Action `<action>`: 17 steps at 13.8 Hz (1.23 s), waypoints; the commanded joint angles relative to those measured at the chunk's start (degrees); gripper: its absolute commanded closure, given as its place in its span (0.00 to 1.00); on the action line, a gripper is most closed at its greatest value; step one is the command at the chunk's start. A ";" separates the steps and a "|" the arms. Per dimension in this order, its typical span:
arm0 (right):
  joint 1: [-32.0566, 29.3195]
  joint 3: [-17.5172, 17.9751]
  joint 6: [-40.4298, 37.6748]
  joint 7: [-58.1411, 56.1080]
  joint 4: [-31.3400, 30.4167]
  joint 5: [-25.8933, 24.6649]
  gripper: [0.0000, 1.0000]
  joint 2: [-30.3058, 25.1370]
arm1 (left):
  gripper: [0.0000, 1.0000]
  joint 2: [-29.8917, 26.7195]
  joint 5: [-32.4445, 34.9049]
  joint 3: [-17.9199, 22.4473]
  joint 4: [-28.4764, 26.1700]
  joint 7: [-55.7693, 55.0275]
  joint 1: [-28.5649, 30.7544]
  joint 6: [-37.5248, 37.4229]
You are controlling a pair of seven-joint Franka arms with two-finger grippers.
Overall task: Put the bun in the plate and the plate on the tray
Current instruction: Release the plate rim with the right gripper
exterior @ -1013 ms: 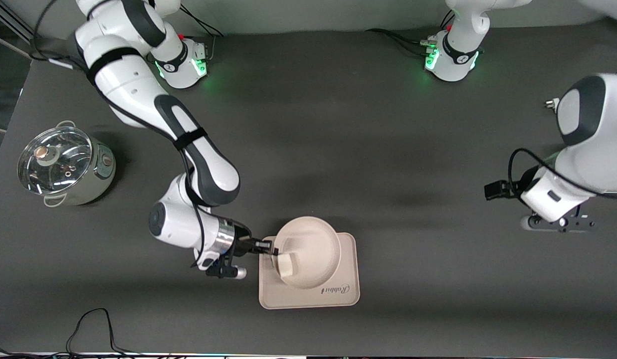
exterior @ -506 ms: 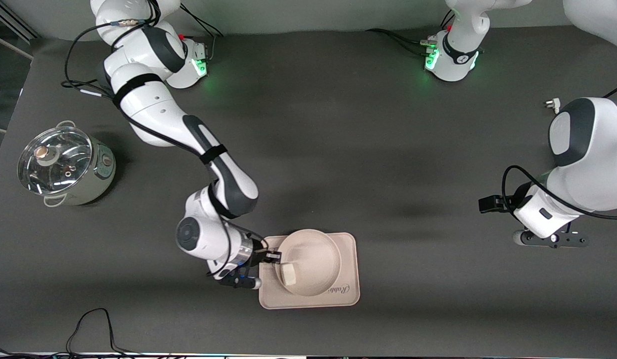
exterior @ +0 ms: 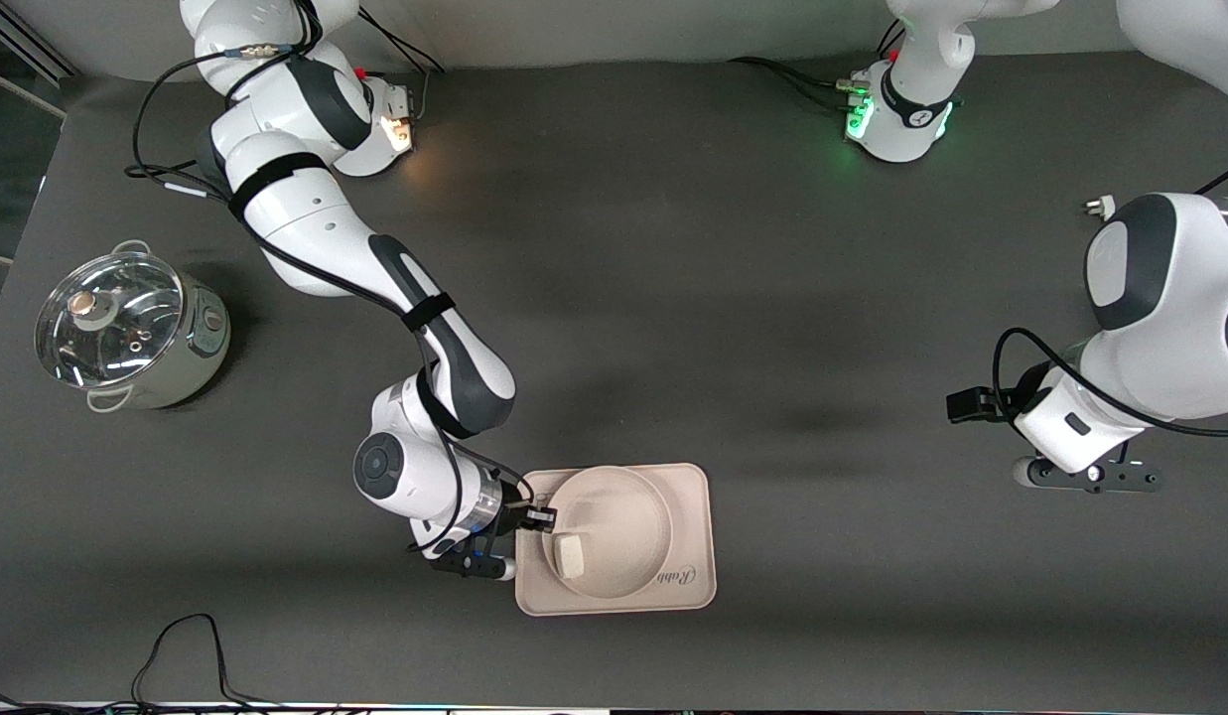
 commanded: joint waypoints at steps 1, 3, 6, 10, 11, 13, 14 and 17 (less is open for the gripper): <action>0.51 0.25 3.64 0.55 2.77 -1.35 1.00 2.88 | 0.00 -0.16 -0.25 0.38 0.67 0.03 -0.52 -1.11; 0.60 0.17 3.48 0.63 2.69 -1.44 0.50 2.45 | 0.00 -0.25 -0.25 0.38 0.67 -0.05 -0.60 -1.20; 0.68 0.17 -0.36 1.25 2.51 -5.55 0.00 -0.35 | 0.00 -0.16 -0.34 0.38 0.67 0.03 -0.60 -1.12; 0.07 -3.69 -15.37 0.72 0.68 -8.56 0.00 -10.61 | 0.00 -0.25 -0.34 0.38 0.58 0.03 -0.61 -1.20; -0.02 -4.22 -18.81 0.55 -2.99 -8.65 0.00 -15.00 | 0.00 -0.25 -0.34 0.38 0.58 -0.14 -0.69 -1.20; -0.11 -7.82 -19.46 -0.59 -14.30 -8.65 0.00 -25.62 | 0.00 -0.25 -0.43 0.29 0.15 -0.58 -1.48 -0.68; -0.19 -8.35 -19.37 -1.03 -20.19 -8.65 0.00 -30.90 | 0.00 -0.16 -1.12 0.29 0.14 -0.84 -2.35 -0.59; -0.19 -11.78 -18.85 -1.12 -34.63 -8.65 0.00 -45.84 | 0.00 0.10 -2.54 0.38 0.23 -3.22 -4.21 0.55</action>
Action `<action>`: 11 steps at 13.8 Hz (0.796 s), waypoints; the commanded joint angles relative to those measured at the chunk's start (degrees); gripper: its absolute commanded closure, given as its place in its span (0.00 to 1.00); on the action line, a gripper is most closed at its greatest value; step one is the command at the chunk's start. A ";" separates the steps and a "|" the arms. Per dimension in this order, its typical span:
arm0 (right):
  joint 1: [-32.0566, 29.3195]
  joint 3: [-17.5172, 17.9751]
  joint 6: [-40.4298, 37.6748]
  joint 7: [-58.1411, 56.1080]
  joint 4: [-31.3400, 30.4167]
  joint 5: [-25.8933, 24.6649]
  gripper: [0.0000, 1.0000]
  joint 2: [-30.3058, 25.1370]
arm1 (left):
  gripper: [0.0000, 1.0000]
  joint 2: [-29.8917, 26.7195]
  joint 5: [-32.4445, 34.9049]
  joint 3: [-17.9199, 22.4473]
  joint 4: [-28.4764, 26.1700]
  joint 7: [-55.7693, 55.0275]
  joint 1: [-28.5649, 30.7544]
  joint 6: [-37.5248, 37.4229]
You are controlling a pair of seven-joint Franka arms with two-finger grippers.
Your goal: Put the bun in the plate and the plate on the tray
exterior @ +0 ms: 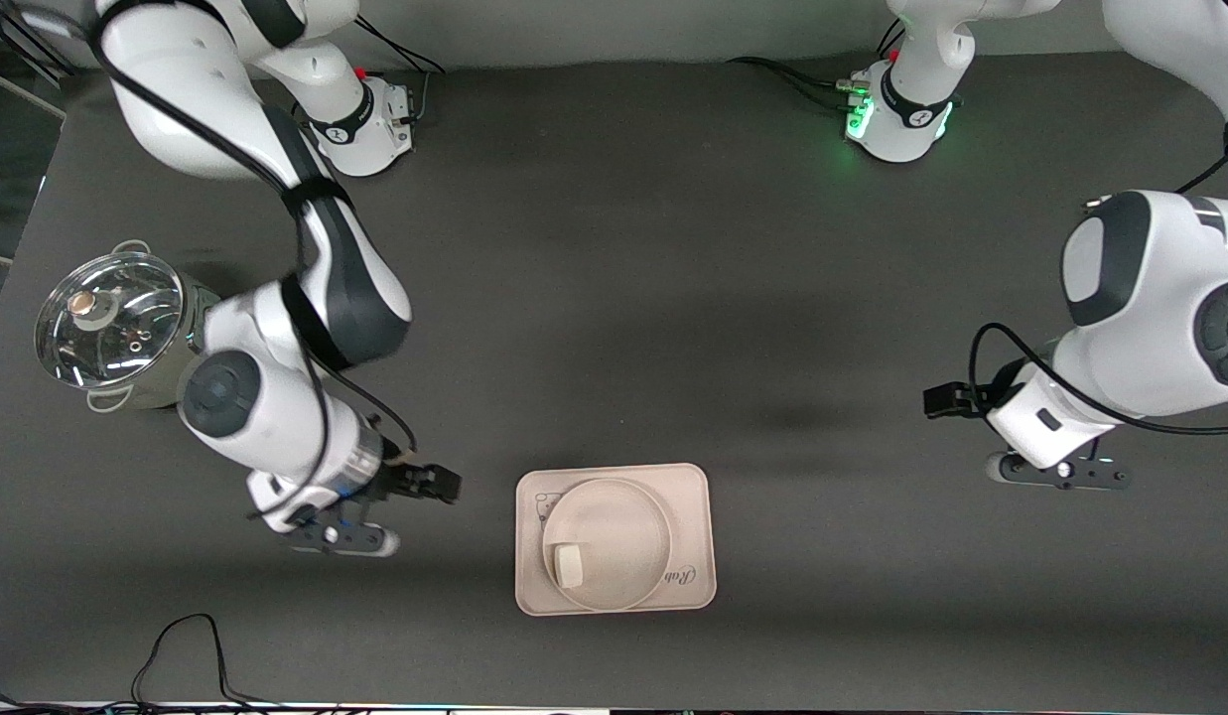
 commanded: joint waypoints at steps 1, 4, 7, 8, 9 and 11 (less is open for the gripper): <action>0.00 -2.88 1.51 -0.48 -19.59 -1.17 0.00 -17.98 | 0.00 0.15 -0.43 0.58 0.22 -1.55 -1.36 0.58; -2.44 -4.74 -0.77 -0.56 -28.56 -1.17 0.00 -30.03 | 0.00 -2.47 0.45 1.19 -1.96 -0.93 -0.05 -0.99; -6.22 -4.82 -7.09 -9.03 -30.96 -1.17 0.00 -36.38 | 0.00 -13.69 1.51 1.28 -12.49 -0.49 3.38 -1.87; -8.06 -4.83 -8.68 -13.96 -30.96 -1.08 0.00 -37.17 | 0.00 -17.83 1.60 1.72 -16.18 -0.49 3.90 -2.40; -9.30 -4.74 -10.08 -15.23 -31.05 -0.56 0.00 -37.88 | 0.00 -21.44 1.60 2.07 -19.09 -0.49 5.21 -3.10; -9.49 -4.12 -12.64 -15.24 -30.96 -0.64 0.00 -38.41 | 0.00 -25.94 1.60 2.08 -20.61 -0.49 7.24 -5.81</action>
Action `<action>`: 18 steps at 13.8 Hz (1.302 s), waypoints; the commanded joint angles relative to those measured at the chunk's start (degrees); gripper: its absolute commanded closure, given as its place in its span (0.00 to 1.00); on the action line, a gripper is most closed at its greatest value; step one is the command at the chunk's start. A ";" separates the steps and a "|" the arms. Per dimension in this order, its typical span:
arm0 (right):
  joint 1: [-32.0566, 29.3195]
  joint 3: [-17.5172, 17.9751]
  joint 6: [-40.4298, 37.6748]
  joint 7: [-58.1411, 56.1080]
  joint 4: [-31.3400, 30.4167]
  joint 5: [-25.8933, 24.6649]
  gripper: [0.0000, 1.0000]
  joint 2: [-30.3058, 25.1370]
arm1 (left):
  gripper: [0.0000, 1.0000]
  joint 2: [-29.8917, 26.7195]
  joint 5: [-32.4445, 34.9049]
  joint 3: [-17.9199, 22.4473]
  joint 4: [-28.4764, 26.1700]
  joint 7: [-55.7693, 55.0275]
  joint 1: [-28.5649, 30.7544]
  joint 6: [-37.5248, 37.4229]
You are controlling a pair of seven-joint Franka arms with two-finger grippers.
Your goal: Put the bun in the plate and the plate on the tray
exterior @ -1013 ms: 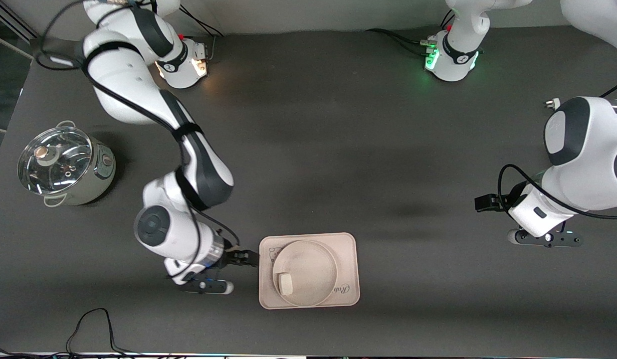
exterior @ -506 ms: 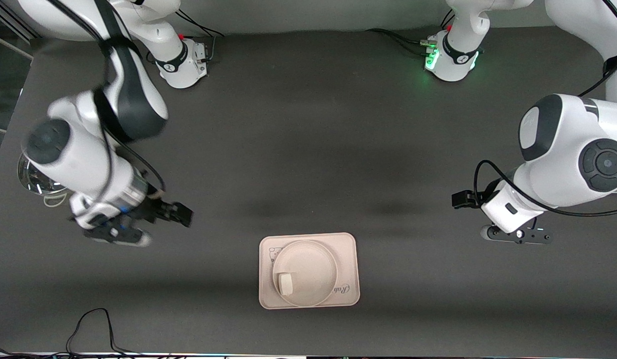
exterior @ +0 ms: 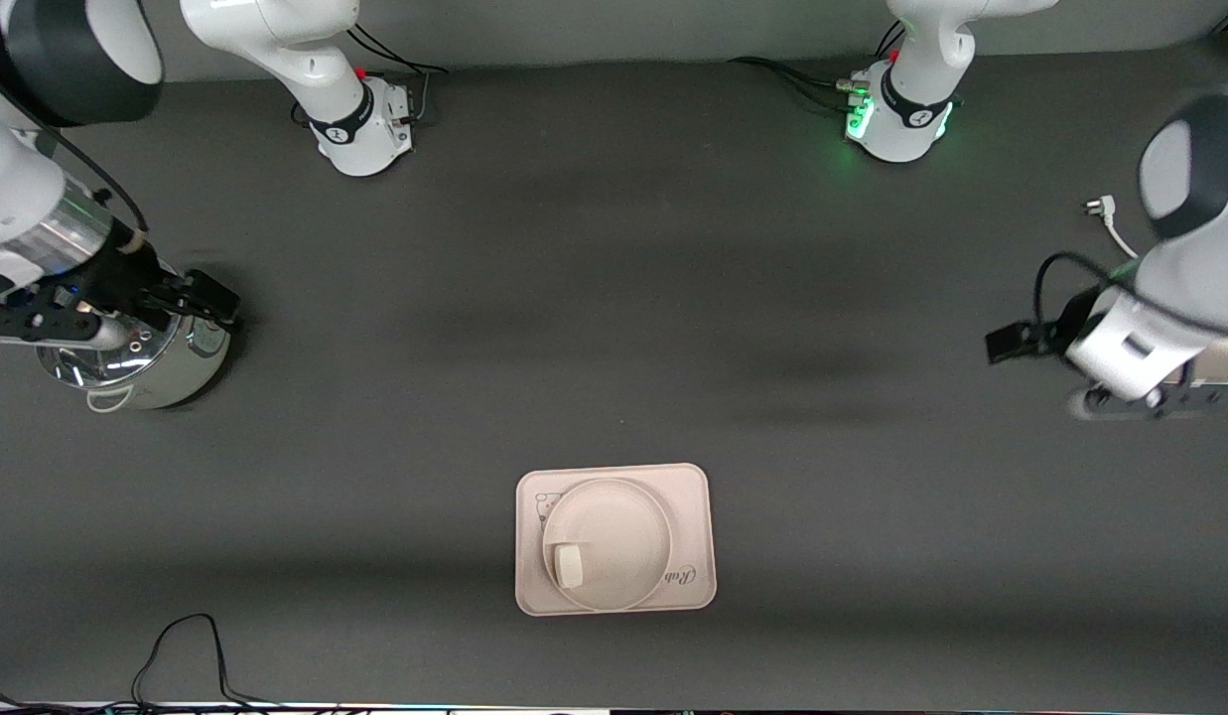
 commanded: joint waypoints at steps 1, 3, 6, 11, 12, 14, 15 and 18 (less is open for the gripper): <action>-0.68 1.29 -1.41 -0.93 -1.38 -0.35 0.00 -1.24 | 0.00 -10.37 0.65 0.02 -7.21 0.58 1.80 -2.08; -2.26 2.78 -1.41 1.26 -1.47 -0.35 0.00 -1.24 | 0.00 -11.88 1.27 0.02 -7.21 3.56 2.94 -3.58; -2.53 3.75 -1.50 3.38 -1.47 -0.35 0.00 -1.15 | 0.00 -12.85 1.27 0.55 -7.56 4.37 3.48 -3.67; -1.92 3.58 -0.88 3.29 -1.20 -0.79 0.00 0.43 | 0.00 -12.58 1.27 0.55 -6.68 4.54 3.39 -4.64; -1.83 3.58 -0.88 3.29 -1.20 -0.79 0.00 0.43 | 0.00 -12.41 1.27 0.46 -5.99 4.54 3.30 -4.73; -1.92 3.58 -0.88 3.29 -1.20 -0.79 0.00 0.78 | 0.00 -12.14 1.27 0.46 -5.63 4.54 3.39 -4.64; -1.92 3.58 -0.71 3.38 -1.12 -0.79 0.00 1.30 | 0.00 -11.97 1.27 0.55 -5.28 4.54 3.47 -4.64; -1.65 3.58 0.70 3.38 -1.03 -0.79 0.00 2.10 | 0.00 -11.53 1.18 0.46 -4.49 4.54 3.30 -4.82</action>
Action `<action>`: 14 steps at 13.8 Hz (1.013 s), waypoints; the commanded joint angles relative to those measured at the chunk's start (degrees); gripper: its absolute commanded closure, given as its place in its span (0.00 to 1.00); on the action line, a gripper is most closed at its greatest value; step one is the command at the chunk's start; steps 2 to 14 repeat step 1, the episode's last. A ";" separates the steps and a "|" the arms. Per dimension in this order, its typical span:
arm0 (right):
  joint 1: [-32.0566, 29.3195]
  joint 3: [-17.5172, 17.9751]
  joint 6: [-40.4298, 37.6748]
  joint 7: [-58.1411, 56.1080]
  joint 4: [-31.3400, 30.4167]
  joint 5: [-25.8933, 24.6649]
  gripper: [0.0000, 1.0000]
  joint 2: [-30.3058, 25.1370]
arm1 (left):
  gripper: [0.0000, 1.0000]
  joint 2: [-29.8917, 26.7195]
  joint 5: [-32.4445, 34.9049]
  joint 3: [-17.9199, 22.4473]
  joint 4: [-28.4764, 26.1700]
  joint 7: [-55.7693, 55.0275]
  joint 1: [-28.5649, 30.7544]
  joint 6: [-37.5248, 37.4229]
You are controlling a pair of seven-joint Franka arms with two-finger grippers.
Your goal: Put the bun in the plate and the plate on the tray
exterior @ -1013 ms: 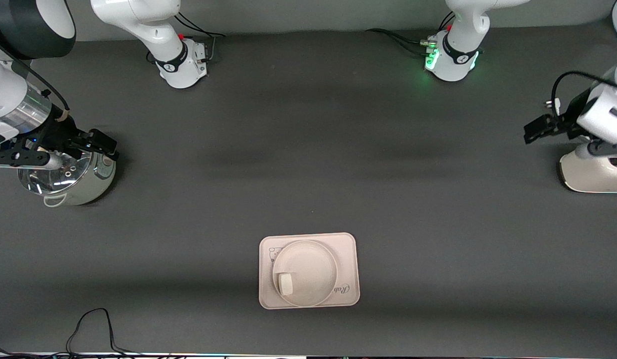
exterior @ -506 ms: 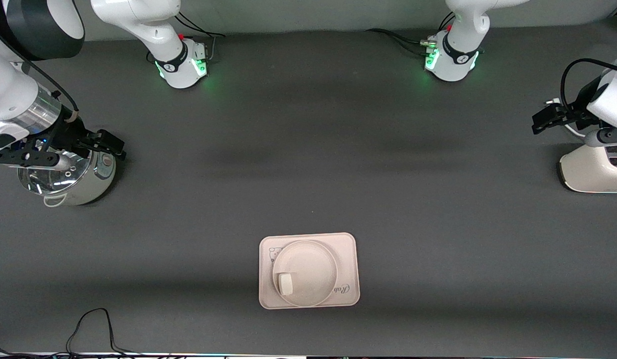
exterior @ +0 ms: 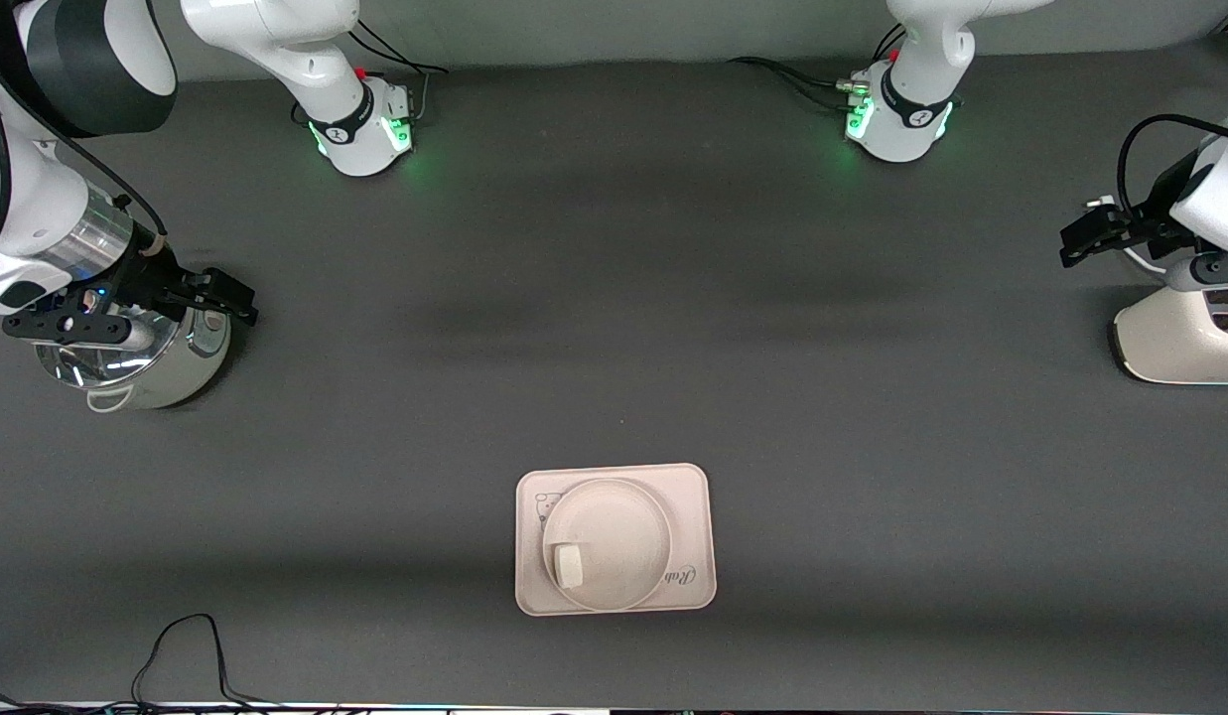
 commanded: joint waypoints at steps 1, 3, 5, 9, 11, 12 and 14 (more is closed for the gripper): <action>-0.20 0.53 1.10 1.39 -0.01 -0.62 0.00 0.67 | 0.00 0.50 0.48 -0.10 1.56 0.84 -0.25 -1.50; -0.20 0.53 1.10 1.39 -0.01 -0.62 0.00 0.67 | 0.00 0.50 0.48 -0.10 1.56 0.84 -0.25 -1.50; -0.20 0.53 1.10 1.39 -0.01 -0.62 0.00 0.67 | 0.00 0.50 0.48 -0.10 1.56 0.84 -0.25 -1.50; -0.20 0.53 1.10 1.39 -0.01 -0.62 0.00 0.67 | 0.00 0.50 0.48 -0.10 1.56 0.84 -0.25 -1.50; -0.20 0.53 1.10 1.39 -0.01 -0.62 0.00 0.67 | 0.00 0.50 0.48 -0.10 1.56 0.84 -0.25 -1.50; -0.20 0.53 1.10 1.39 -0.01 -0.62 0.00 0.67 | 0.00 0.50 0.48 -0.10 1.56 0.84 -0.25 -1.50; -0.20 0.53 1.10 1.39 -0.01 -0.62 0.00 0.67 | 0.00 0.50 0.48 -0.10 1.56 0.84 -0.25 -1.50</action>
